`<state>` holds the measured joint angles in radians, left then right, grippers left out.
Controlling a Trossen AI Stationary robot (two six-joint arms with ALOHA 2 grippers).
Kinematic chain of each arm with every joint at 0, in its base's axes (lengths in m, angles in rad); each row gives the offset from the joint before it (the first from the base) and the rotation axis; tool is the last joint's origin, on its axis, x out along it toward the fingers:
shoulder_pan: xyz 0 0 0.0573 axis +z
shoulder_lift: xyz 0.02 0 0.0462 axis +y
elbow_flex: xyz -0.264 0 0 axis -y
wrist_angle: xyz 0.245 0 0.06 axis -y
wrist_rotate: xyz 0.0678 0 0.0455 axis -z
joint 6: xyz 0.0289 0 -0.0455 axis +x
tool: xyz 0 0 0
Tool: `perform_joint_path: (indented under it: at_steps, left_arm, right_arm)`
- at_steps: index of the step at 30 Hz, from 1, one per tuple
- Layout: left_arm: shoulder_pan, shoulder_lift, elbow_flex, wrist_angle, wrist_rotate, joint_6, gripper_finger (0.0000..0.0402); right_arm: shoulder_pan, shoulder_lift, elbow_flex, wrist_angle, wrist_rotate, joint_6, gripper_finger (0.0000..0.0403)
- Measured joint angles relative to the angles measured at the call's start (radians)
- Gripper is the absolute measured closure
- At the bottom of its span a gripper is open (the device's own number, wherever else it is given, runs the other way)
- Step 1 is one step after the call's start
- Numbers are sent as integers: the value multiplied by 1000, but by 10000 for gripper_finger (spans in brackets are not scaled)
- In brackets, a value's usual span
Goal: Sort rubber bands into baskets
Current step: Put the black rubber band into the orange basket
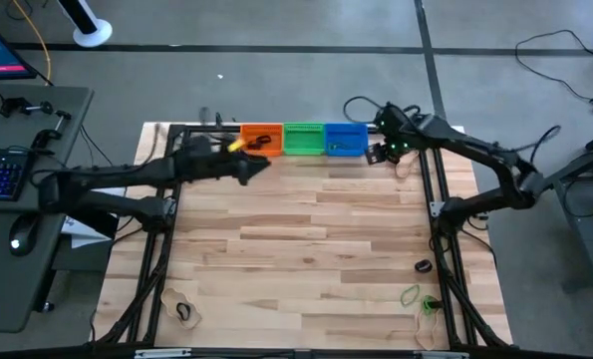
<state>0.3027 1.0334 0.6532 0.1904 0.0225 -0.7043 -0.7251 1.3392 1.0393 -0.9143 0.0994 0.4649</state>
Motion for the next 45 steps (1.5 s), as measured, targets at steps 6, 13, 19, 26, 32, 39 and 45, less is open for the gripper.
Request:
perform_joint_path:
  at_steps: [6,13,19,26,32,39,45]
  left_arm:
    - [-17,-119,-10,102,-66,65,216]
    - [-15,-146,-10,108,-85,47,216]
    - [-15,-145,-10,63,-85,-9,216]
    - [-15,-145,-10,64,-85,-16,215]
    - [-15,-147,-11,278,-70,-40,215]
    - [-15,-158,-10,528,-72,107,215]
    - [-4,-156,-10,507,-88,129,215]
  right_arm:
    - [-235,159,-59,57,-58,-72,203]
    - [-241,330,-12,118,-66,-182,203]
    - [-235,404,6,107,-39,-204,204]
    - [-235,451,8,105,-43,-239,258]
    - [-208,391,5,98,-38,-265,390]
    - [-80,152,74,195,-83,-152,399]
    - [65,169,82,571,-195,61,402]
